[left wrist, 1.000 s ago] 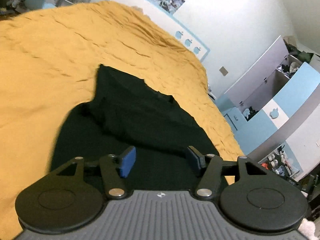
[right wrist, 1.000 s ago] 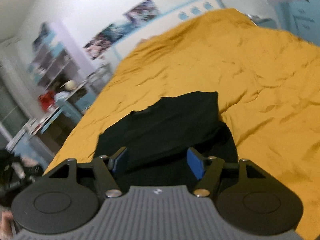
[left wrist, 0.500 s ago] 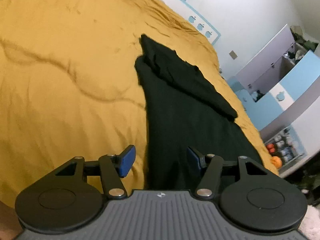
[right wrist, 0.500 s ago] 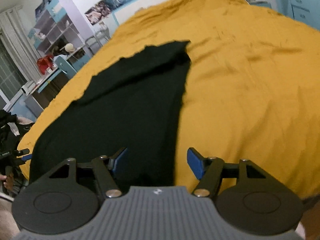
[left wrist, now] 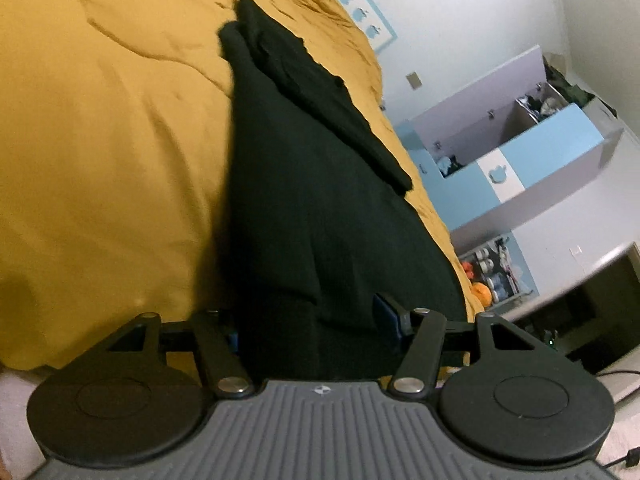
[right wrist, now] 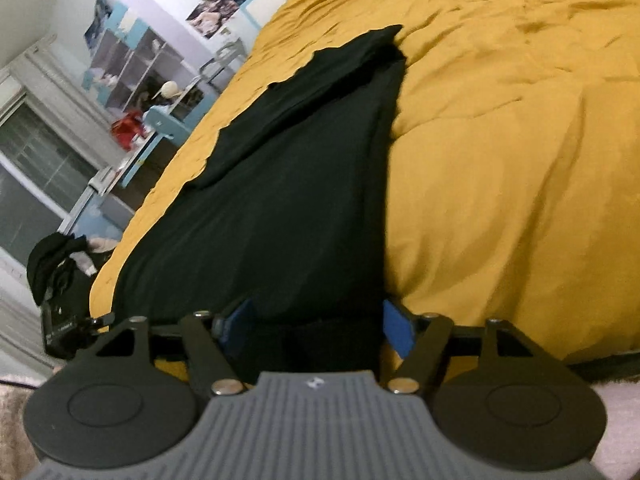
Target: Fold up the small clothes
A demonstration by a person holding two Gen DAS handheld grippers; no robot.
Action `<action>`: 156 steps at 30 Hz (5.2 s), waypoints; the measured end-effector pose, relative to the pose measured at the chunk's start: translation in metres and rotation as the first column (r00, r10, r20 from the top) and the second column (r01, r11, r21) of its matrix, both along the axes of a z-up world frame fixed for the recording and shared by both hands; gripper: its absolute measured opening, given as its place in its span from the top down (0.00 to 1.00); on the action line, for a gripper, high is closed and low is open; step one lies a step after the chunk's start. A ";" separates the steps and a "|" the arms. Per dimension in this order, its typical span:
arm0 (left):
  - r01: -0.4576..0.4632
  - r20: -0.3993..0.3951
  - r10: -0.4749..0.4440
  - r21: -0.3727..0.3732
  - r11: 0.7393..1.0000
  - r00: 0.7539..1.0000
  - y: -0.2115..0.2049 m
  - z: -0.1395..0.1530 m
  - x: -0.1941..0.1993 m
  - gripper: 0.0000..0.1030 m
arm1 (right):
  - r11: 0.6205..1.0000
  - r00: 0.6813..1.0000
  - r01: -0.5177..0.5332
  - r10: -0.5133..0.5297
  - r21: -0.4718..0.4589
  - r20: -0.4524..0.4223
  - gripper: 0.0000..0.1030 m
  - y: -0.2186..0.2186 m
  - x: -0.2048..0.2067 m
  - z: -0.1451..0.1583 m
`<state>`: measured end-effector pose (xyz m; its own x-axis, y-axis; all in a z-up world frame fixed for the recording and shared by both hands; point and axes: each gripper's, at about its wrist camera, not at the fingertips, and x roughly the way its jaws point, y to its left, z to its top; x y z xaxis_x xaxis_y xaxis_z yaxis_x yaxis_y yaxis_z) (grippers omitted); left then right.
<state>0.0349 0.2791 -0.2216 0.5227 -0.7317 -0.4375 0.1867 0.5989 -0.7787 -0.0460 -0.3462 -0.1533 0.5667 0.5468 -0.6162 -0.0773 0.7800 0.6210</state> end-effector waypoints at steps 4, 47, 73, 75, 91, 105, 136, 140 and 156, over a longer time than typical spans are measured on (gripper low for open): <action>0.008 -0.013 -0.007 0.022 1.000 1.000 -0.001 0.003 0.005 0.33 | 0.996 1.000 0.012 -0.014 -0.092 -0.020 0.39 0.001 0.003 0.003; -0.146 -0.027 0.143 -0.179 0.973 0.989 -0.007 0.041 0.005 0.94 | 0.895 0.995 -0.090 0.096 0.438 0.009 0.92 -0.014 0.039 0.033; -0.152 0.090 0.172 -0.196 0.969 0.981 -0.008 0.088 0.259 0.94 | 0.867 0.973 0.168 -0.222 0.470 0.061 0.94 -0.040 0.287 0.043; -0.152 0.086 0.170 -0.189 0.970 0.982 -0.008 0.085 0.294 0.94 | 0.870 0.970 0.180 -0.234 0.460 0.065 0.94 -0.041 0.322 0.042; -0.253 -0.260 0.201 -0.184 0.950 0.944 -0.007 -0.028 0.460 0.87 | 0.865 0.927 0.376 -0.348 0.333 -0.141 0.85 -0.043 0.508 -0.061; -0.129 0.055 0.130 -0.021 0.991 0.990 -0.034 0.066 0.392 0.45 | 0.970 0.988 0.098 -0.121 0.221 0.091 0.44 -0.006 0.480 0.008; -0.232 0.276 0.082 0.570 0.788 0.958 -0.087 0.060 0.411 0.79 | 0.859 0.984 0.088 0.002 -0.504 0.176 0.77 0.037 0.527 -0.029; -0.331 0.359 0.154 0.508 0.795 0.921 -0.077 0.072 0.414 0.81 | 0.861 0.972 0.139 -0.023 -0.489 0.236 0.90 0.039 0.520 -0.018; -0.217 0.188 0.150 0.415 0.884 0.971 -0.018 0.091 0.332 0.38 | 0.918 0.975 0.200 -0.151 -0.341 0.165 0.41 -0.002 0.413 0.011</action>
